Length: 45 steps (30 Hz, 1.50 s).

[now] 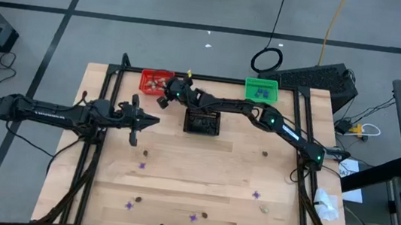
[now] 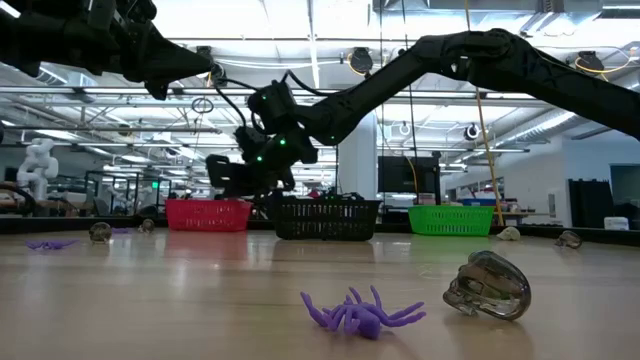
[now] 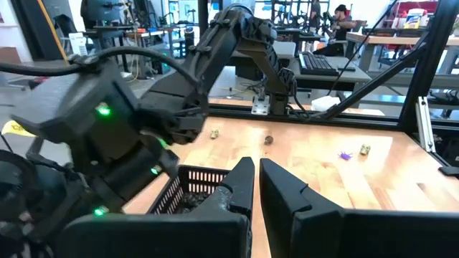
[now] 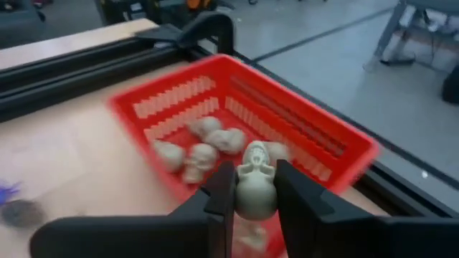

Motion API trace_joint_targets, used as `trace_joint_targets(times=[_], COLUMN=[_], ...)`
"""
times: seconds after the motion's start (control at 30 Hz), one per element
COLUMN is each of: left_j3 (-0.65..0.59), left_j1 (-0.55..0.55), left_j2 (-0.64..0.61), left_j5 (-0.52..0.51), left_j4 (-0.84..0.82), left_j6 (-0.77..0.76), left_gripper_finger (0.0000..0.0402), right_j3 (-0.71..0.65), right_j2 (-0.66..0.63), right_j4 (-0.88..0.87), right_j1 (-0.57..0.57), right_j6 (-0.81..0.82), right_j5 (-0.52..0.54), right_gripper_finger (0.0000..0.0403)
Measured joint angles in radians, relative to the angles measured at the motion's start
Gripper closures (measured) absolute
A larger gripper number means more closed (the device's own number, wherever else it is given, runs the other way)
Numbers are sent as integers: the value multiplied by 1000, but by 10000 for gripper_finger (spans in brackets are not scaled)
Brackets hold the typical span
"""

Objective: Sort Halloween decoration
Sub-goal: Put the white skull toy into the orange bin, then put the violet spider toy into the green bin

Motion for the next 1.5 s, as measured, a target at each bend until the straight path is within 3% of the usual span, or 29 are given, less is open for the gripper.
trace_joint_targets(times=[0.13,0.4,0.6,0.8,1.03,1.2,1.4,1.5], left_j3=[0,0,0,0,0,0,0,0], left_j1=[0,0,0,0,0,0,0,0], left_j2=[0,0,0,0,0,-3,-3,-3], left_j5=[0,0,0,0,0,11,23,24], left_j4=[0,0,0,16,21,20,22,25], left_j6=[0,0,0,19,19,19,22,23], left_gripper_finger=[382,382,382,382,382,382,382,382], right_j3=[0,0,0,0,-10,-176,-571,-771], right_j2=[0,-1,-9,-83,-166,-207,-361,-481], right_j4=[-31,-38,-50,-145,-350,-234,119,216], right_j1=[-27,-31,-25,-7,27,50,115,150], right_j6=[44,48,48,29,-74,-52,11,30], right_j5=[-47,-57,-57,-57,-53,-99,-129,-128], right_gripper_finger=[342,253,231,263,381,401,402,403])
